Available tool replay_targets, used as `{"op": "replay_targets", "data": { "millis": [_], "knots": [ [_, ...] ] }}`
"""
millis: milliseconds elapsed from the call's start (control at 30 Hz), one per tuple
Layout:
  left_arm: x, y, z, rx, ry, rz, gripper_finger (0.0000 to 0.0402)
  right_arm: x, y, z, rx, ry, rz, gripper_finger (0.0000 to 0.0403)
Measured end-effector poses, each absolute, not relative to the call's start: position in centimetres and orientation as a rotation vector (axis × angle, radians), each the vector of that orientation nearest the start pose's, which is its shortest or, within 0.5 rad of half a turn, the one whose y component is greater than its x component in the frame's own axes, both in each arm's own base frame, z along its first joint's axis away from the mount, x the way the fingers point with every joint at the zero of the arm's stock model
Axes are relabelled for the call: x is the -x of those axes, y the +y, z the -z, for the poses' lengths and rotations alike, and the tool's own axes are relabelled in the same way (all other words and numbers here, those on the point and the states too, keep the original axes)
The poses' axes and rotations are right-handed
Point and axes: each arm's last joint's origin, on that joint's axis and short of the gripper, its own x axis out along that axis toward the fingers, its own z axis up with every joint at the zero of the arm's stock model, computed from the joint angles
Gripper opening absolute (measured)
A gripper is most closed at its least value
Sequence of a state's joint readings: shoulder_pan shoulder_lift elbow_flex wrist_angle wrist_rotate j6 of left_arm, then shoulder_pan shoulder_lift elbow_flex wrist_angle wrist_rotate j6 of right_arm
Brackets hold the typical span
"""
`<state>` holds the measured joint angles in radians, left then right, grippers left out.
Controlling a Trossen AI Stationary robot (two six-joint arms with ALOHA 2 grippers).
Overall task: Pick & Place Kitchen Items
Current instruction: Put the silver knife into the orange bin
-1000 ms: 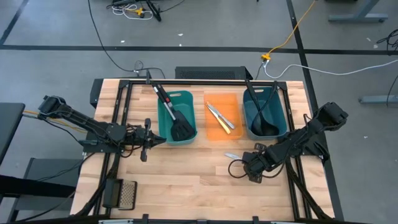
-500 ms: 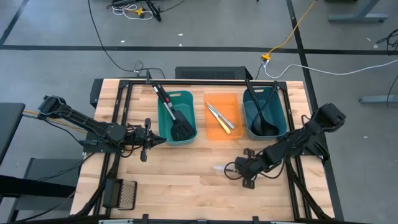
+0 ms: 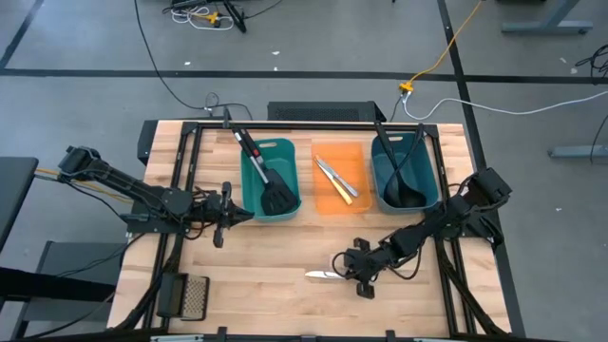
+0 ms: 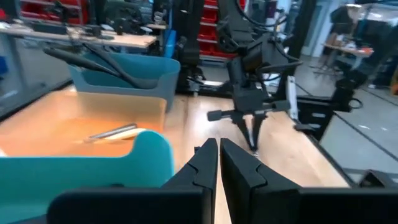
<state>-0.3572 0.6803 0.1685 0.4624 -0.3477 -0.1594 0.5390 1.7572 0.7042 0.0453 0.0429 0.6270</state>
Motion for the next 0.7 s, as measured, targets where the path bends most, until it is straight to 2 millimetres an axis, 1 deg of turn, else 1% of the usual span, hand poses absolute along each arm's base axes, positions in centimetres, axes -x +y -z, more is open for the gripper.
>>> {"op": "replay_targets", "data": {
  "millis": [67, 200, 267, 367, 433, 567, 633, 700],
  "knots": [
    [-14.7, -4.5, -20.1, 0.155, 0.043, 0.02, 0.0023, -25.7, 15.0, -10.0, -0.255, 1.059, -0.131, 0.0039],
    [-14.9, -5.0, -21.6, 0.164, 0.008, 0.067, 0.0019, -26.0, 14.7, -10.0, -0.252, 1.054, -0.115, 0.0039],
    [-15.3, -5.5, -22.9, 0.152, -0.014, 0.089, 0.001, -26.1, 14.5, -10.0, -0.241, 1.044, -0.101, 0.0039],
    [-16.4, -6.4, -25.0, 0.113, -0.008, 0.107, 0.0006, -26.2, 14.2, -10.0, -0.234, 1.034, -0.078, 0.0039],
    [-17.8, -7.2, -26.4, 0.075, 0.016, 0.116, 0.0006, -26.3, 14.2, -10.0, -0.235, 1.032, -0.073, 0.0039],
    [-21.2, -8.9, -27.9, 0.011, 0.097, 0.117, 0.0004, -26.3, 14.1, -10.0, -0.234, 1.03, -0.069, 0.0039],
    [-23.1, -9.8, -28.0, -0.006, 0.142, 0.113, 0.0004, -26.3, 14.1, -10.0, -0.233, 1.029, -0.067, 0.0039],
    [-25.0, -10.7, -27.3, -0.011, 0.199, 0.11, 0.0004, -26.3, 14.1, -10.0, -0.233, 1.029, -0.066, 0.0039]
  ]
}}
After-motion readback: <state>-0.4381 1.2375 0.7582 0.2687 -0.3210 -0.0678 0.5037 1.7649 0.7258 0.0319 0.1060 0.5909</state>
